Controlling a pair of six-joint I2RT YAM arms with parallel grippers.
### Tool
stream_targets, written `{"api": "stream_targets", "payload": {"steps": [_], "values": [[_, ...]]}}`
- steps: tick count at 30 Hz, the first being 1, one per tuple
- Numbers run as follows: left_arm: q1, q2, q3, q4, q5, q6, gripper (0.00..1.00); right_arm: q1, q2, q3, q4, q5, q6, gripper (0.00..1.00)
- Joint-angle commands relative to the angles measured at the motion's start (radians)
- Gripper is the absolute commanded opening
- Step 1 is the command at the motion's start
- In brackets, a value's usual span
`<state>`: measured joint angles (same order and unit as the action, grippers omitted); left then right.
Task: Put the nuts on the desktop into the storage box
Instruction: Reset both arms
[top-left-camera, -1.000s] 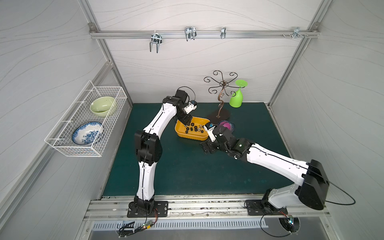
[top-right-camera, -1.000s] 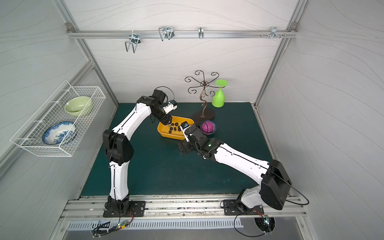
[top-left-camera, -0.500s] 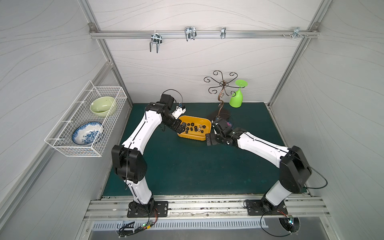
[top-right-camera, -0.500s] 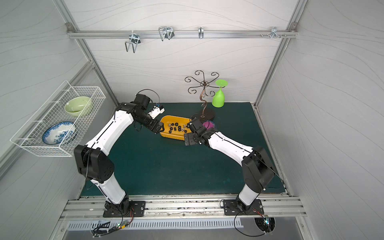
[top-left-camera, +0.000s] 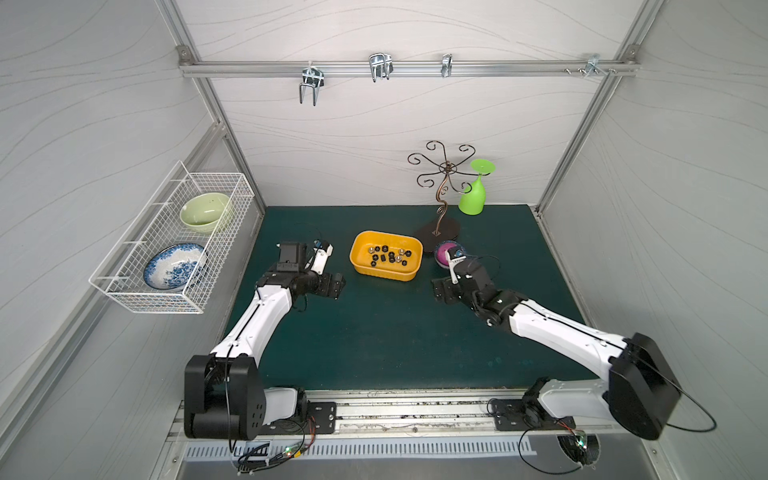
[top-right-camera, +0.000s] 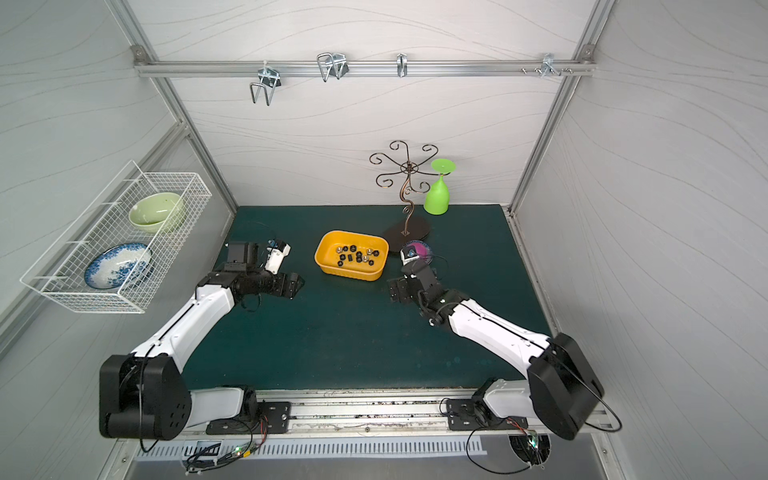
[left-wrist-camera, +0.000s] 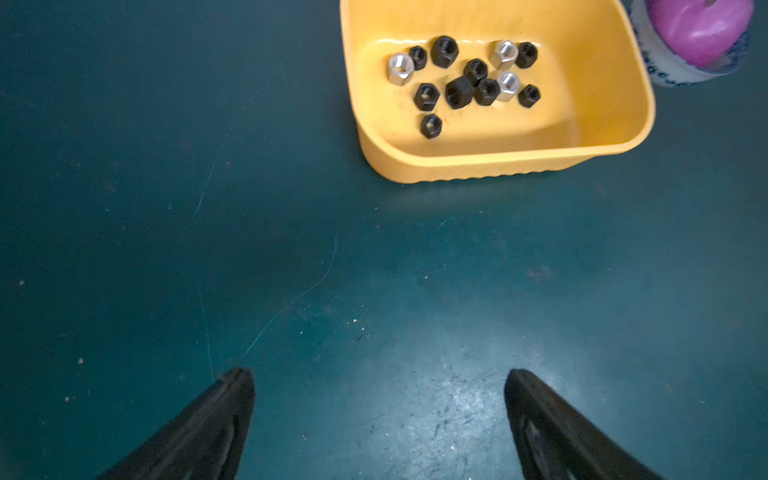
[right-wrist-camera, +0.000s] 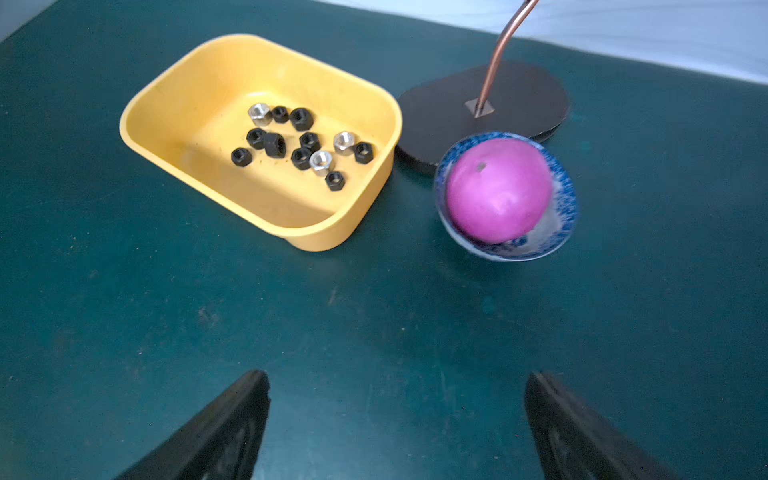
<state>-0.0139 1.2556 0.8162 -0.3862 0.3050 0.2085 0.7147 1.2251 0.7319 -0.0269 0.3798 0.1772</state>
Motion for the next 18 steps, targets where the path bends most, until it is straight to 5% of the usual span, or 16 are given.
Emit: {"api": "stream_targets", "payload": {"steps": [1, 4, 7, 13, 18], "values": [[0.013, -0.065, -0.092, 0.303, -0.017, -0.038, 0.99, -0.065, -0.109, -0.144, 0.217, 0.015, -0.140, 0.99], [0.017, -0.077, -0.184, 0.426, -0.027, -0.068, 0.98, -0.130, -0.183, -0.327, 0.467, -0.066, -0.272, 0.99], [0.017, -0.078, -0.290, 0.615, -0.112, -0.112, 0.98, -0.174, -0.175, -0.374, 0.518, -0.028, -0.380, 0.99], [0.019, -0.028, -0.412, 0.885, -0.201, -0.113, 0.98, -0.375, -0.122, -0.454, 0.666, -0.081, -0.249, 0.99], [0.029, 0.026, -0.477, 1.052, -0.253, -0.126, 0.99, -0.587, 0.034, -0.499, 0.877, -0.489, -0.283, 0.99]]}}
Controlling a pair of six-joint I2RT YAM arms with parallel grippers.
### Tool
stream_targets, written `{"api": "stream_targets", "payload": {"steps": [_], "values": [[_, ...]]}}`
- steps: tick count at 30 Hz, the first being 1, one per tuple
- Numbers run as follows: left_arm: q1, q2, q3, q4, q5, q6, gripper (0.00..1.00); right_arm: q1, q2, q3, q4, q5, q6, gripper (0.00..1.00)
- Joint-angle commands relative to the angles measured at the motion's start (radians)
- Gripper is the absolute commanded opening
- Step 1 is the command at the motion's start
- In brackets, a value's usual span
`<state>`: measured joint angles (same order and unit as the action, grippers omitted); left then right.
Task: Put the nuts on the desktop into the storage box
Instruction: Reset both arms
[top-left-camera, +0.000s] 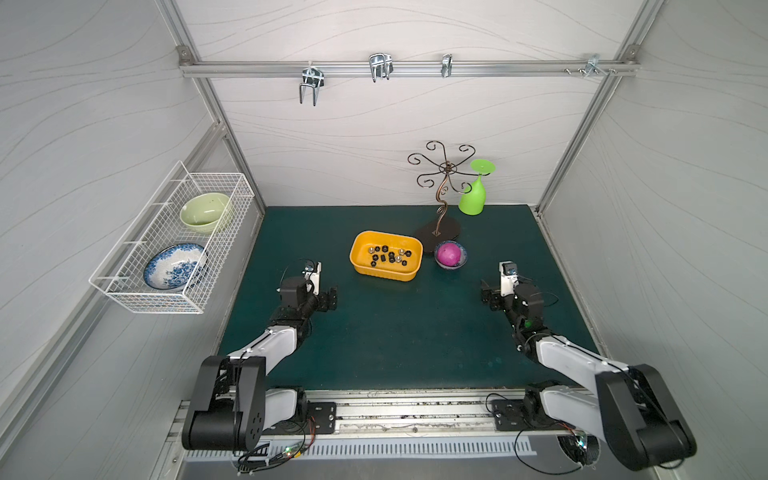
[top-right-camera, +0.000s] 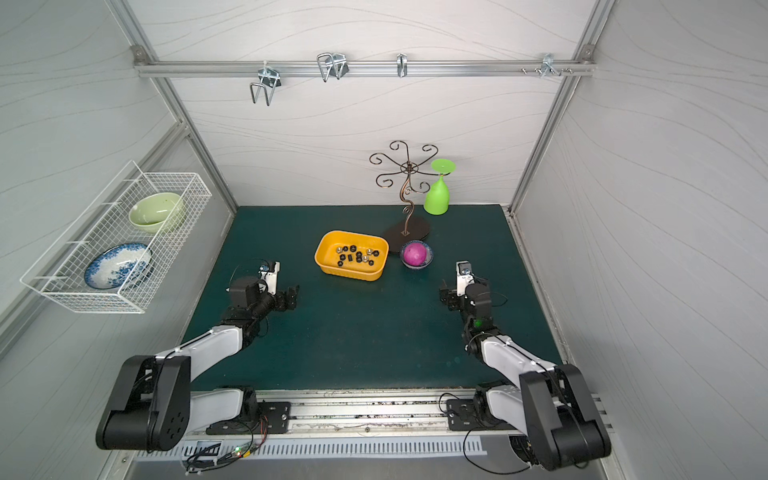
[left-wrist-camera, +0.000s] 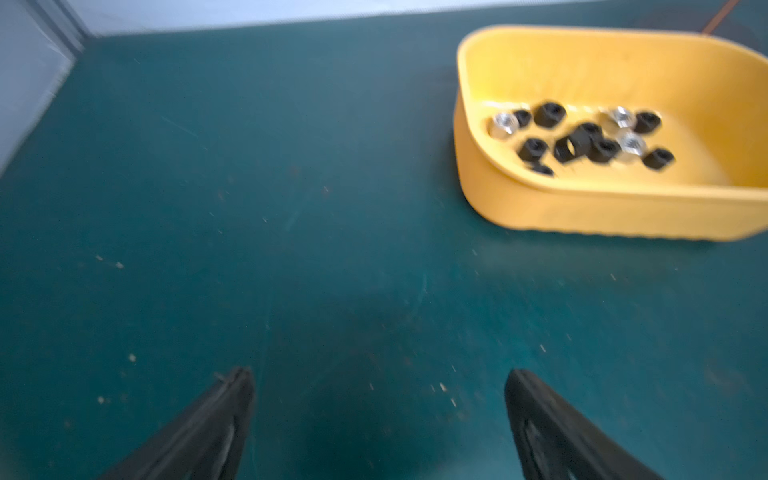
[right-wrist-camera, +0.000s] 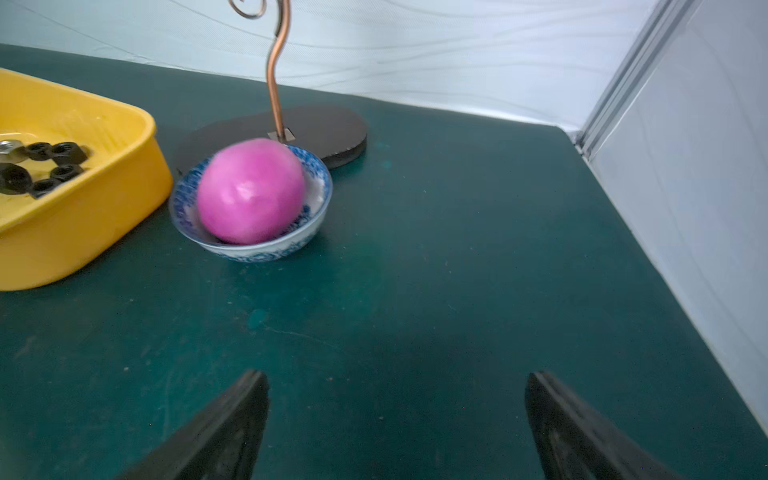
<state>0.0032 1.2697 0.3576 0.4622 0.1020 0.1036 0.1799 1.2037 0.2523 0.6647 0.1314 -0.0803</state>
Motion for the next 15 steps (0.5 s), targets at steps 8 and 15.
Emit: {"api": "stream_targets", "payload": {"steps": [8, 15], "values": [[0.018, 0.071, -0.017, 0.312, -0.089, -0.071, 0.99, -0.122, 0.378, 0.024, 0.478, -0.217, 0.069, 0.99], [0.020, 0.290, -0.030, 0.593, -0.084, -0.090, 0.99, -0.114, 0.361, 0.123, 0.252, -0.124, 0.094, 0.99]]}}
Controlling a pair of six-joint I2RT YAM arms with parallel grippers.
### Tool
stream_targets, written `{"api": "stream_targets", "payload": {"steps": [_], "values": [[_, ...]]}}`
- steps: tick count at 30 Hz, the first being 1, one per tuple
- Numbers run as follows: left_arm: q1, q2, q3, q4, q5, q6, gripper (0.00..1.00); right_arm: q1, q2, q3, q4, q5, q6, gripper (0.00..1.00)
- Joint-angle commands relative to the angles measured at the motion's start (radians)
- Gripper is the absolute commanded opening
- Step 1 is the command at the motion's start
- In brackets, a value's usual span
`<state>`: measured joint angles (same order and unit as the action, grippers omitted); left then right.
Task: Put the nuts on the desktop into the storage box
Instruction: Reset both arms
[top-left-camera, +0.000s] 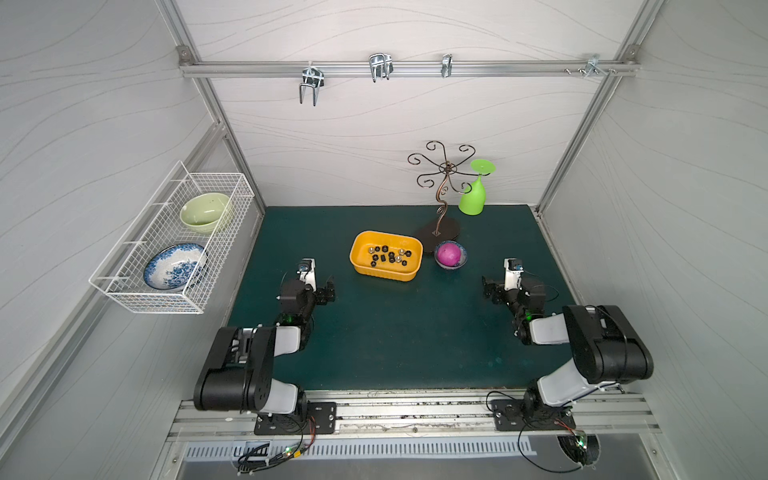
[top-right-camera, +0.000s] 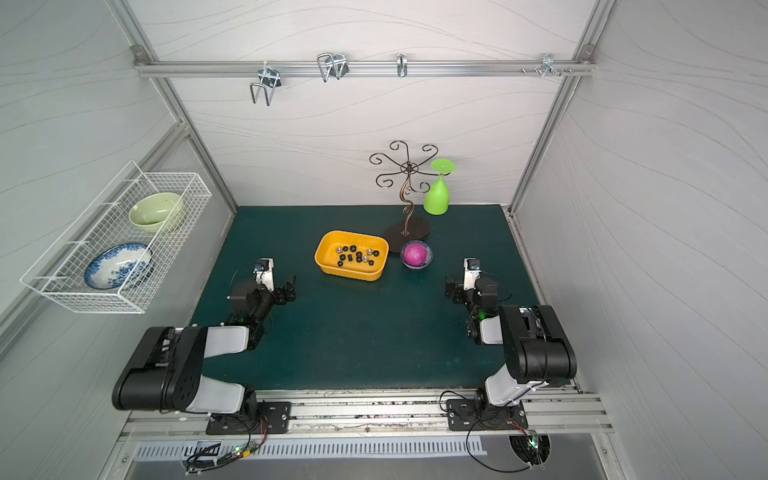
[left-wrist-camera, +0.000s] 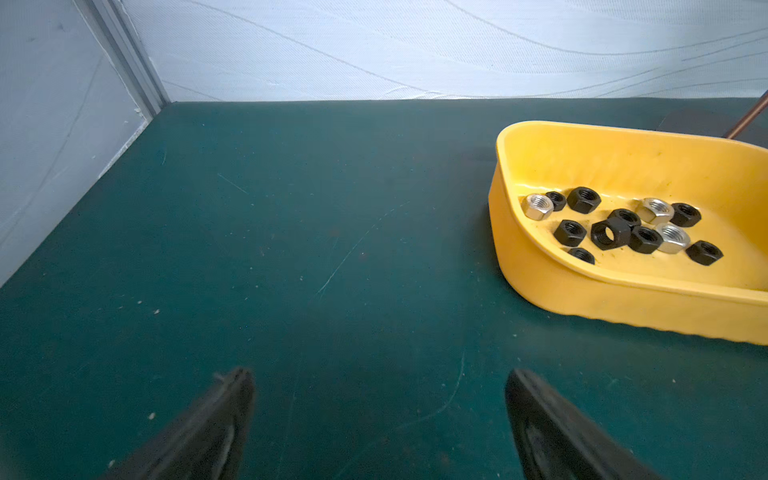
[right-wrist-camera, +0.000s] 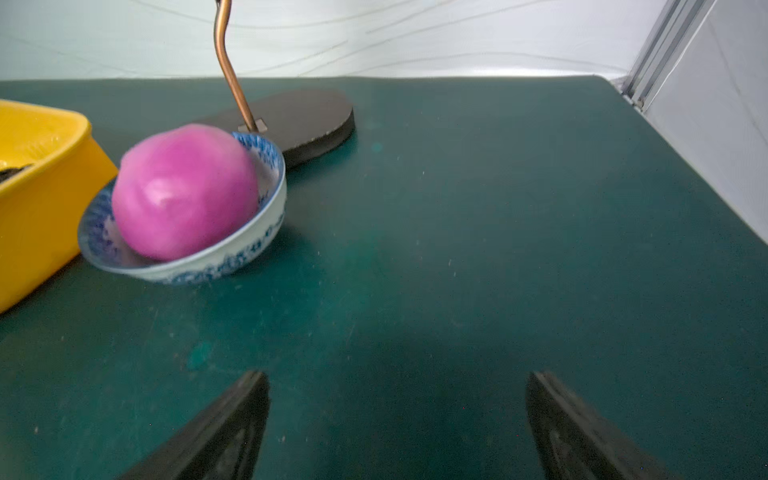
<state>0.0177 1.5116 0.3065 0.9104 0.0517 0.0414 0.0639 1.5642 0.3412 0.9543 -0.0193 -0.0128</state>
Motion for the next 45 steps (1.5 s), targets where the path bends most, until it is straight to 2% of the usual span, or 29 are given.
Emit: {"api": "stream_targets", "payload": {"steps": [1, 3, 5, 9, 13, 14, 45], "values": [[0.005, 0.010, 0.046, 0.011, -0.013, -0.022, 0.99, 0.003, -0.004, 0.055, -0.082, 0.030, 0.025, 0.99], [0.005, 0.057, 0.033, 0.124, -0.006, -0.019, 0.99, 0.007, 0.003, 0.074, -0.112, 0.022, 0.020, 0.99], [0.006, 0.022, 0.066, -0.018, 0.017, -0.010, 0.99, 0.009, 0.006, 0.104, -0.168, 0.012, 0.013, 0.99], [0.010, 0.031, 0.089, -0.041, 0.030, -0.010, 0.99, 0.010, 0.006, 0.109, -0.181, 0.011, 0.013, 0.99], [0.009, 0.037, 0.113, -0.079, -0.071, -0.049, 0.99, 0.010, 0.004, 0.108, -0.182, 0.010, 0.013, 0.99], [0.010, 0.042, 0.116, -0.075, -0.100, -0.062, 0.99, 0.010, 0.003, 0.108, -0.184, 0.012, 0.013, 0.99], [0.010, 0.039, 0.115, -0.081, -0.111, -0.066, 0.99, 0.013, 0.004, 0.108, -0.183, 0.016, 0.011, 0.99]]}}
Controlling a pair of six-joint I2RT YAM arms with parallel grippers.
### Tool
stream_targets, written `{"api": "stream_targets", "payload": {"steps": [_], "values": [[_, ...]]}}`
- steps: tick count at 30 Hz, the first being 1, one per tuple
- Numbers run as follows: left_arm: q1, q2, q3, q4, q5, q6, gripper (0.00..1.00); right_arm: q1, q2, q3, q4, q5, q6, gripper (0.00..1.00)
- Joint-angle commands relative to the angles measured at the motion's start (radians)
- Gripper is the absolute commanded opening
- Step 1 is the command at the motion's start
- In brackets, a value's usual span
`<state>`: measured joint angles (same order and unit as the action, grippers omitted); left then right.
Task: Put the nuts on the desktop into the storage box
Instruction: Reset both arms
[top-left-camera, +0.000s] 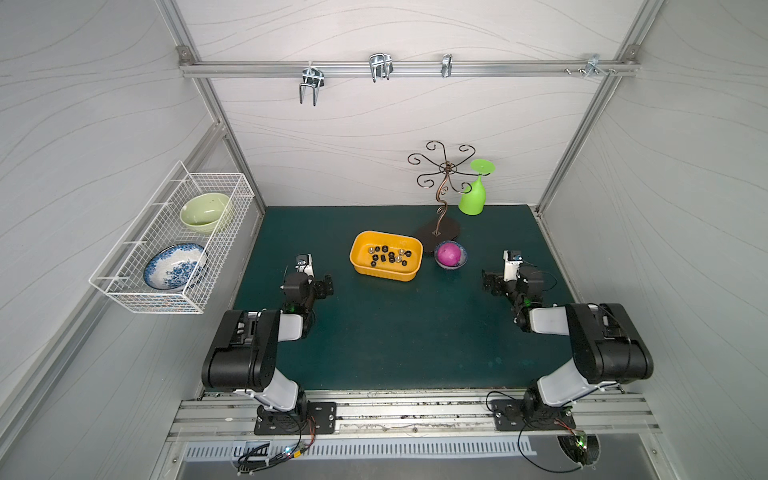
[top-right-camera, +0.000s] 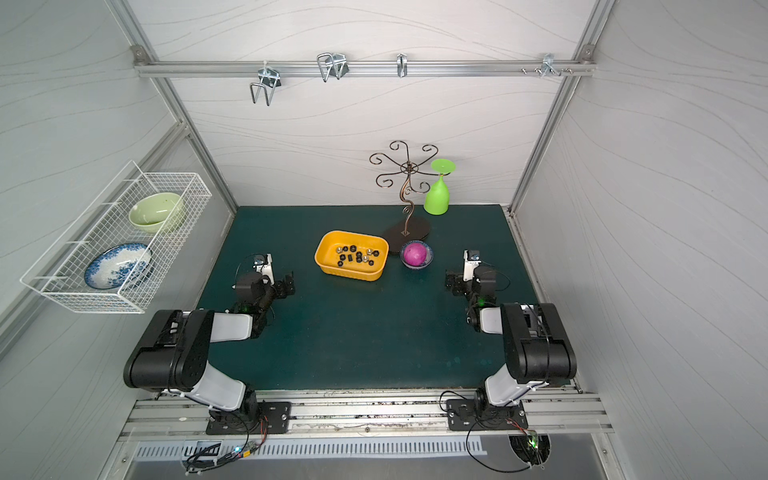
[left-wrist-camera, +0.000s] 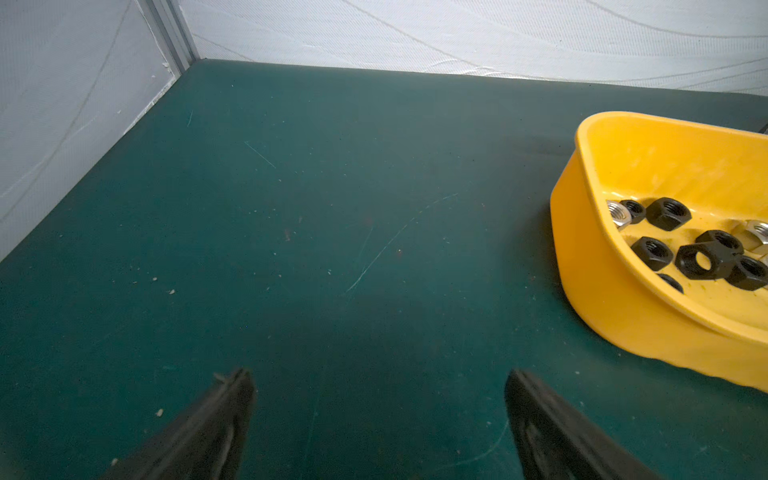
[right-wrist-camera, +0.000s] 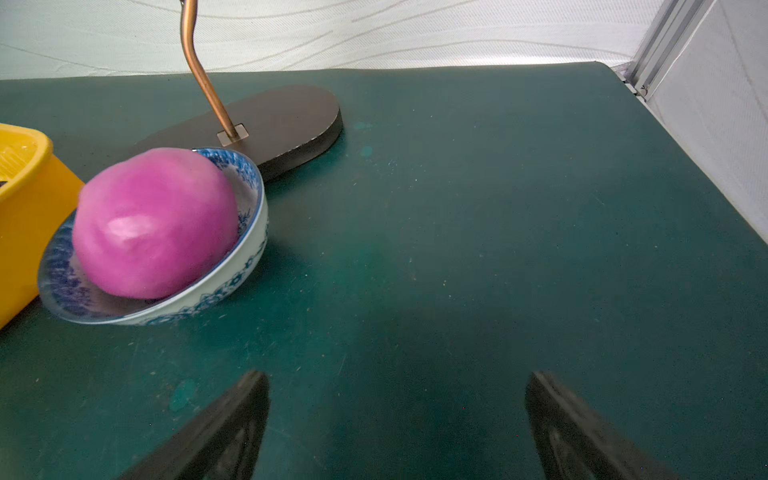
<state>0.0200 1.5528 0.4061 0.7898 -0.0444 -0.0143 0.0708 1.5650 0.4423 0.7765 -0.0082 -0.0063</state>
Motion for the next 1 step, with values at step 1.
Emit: {"api": "stream_targets", "payload": {"steps": [1], "values": [[0.008, -0.001, 0.018, 0.040, -0.018, -0.010, 0.99, 0.006, 0.003, 0.007, -0.006, 0.006, 0.003, 0.99]]}}
